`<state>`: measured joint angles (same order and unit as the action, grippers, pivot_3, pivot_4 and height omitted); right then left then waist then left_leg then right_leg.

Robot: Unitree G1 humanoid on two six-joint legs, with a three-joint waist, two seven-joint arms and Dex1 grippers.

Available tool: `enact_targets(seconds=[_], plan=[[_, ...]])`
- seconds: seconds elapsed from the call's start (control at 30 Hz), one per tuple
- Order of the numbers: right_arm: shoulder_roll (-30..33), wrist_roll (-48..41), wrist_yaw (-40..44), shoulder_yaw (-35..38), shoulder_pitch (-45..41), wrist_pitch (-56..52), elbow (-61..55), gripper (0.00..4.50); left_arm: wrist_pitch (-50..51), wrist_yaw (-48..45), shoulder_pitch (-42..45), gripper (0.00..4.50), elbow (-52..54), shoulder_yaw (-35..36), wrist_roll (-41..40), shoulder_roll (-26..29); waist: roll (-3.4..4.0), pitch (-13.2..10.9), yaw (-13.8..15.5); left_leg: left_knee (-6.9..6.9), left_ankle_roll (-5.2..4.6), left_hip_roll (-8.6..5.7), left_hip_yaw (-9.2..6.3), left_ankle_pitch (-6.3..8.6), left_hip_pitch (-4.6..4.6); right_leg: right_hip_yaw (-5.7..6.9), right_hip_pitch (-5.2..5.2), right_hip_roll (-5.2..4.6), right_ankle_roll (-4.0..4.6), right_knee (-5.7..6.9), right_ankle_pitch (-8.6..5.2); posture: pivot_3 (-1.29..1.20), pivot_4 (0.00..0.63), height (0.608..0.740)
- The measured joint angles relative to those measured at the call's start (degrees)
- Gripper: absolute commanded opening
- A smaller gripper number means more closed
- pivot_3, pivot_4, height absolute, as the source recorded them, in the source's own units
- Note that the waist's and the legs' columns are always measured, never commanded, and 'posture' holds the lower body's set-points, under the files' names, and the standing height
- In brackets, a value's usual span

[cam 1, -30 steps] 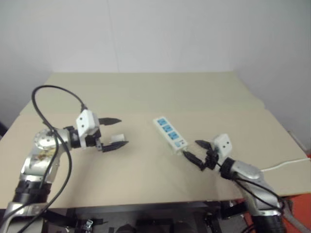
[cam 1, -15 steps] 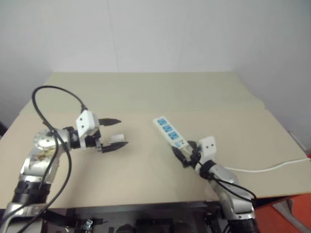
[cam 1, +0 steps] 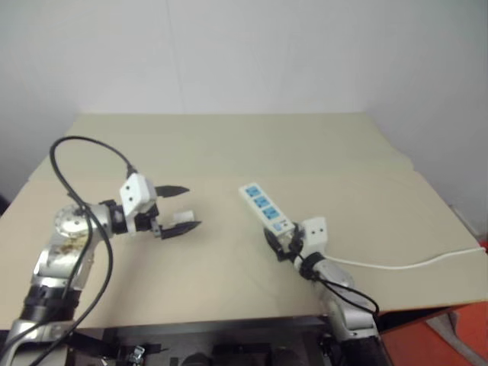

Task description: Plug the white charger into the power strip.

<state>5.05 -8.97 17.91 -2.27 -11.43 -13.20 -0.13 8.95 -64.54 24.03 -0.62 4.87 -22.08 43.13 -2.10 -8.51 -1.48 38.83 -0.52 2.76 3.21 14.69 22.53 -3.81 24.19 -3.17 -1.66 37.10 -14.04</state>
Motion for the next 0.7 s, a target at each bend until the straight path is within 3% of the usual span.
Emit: enact_targets(seconds=[0.1,0.33,0.6,0.7], plan=[[0.14,0.00,0.43,-0.22,-0.16,0.69,0.62,3.45,0.00,0.30,-0.51,4.50,0.08,0.00,0.00,0.00,-0.06,0.04,-0.19,0.00,0.00,0.02,0.00,0.00,-0.06,0.00,-0.05,0.00,0.00,0.01,0.00,0.00,0.150,0.740],[3.79,0.89,3.96,-1.84,0.13,2.27,0.60,3.45,0.06,0.74,-0.44,4.50,0.07,0.00,0.00,0.00,-0.07,0.05,-0.50,-0.03,0.00,0.01,-0.01,0.00,-0.04,0.00,-0.03,0.00,0.00,-0.01,-0.01,0.00,0.150,0.740],[19.68,-4.80,24.34,0.39,0.65,7.20,3.89,3.45,0.74,-1.77,4.59,4.50,-2.20,-1.13,0.78,1.09,-0.08,0.04,0.22,-0.02,-0.02,-0.03,0.00,0.01,-0.04,0.00,-0.06,0.01,-0.01,-0.05,-0.01,0.00,0.150,0.740],[25.99,-9.39,37.61,2.41,0.28,10.44,8.77,3.45,0.58,-2.73,8.59,4.50,-6.21,-2.92,3.15,1.74,-0.11,0.01,0.56,-0.01,-0.02,-0.05,0.01,0.01,-0.04,0.00,-0.09,0.01,-0.02,-0.09,-0.01,0.00,0.150,0.740]])
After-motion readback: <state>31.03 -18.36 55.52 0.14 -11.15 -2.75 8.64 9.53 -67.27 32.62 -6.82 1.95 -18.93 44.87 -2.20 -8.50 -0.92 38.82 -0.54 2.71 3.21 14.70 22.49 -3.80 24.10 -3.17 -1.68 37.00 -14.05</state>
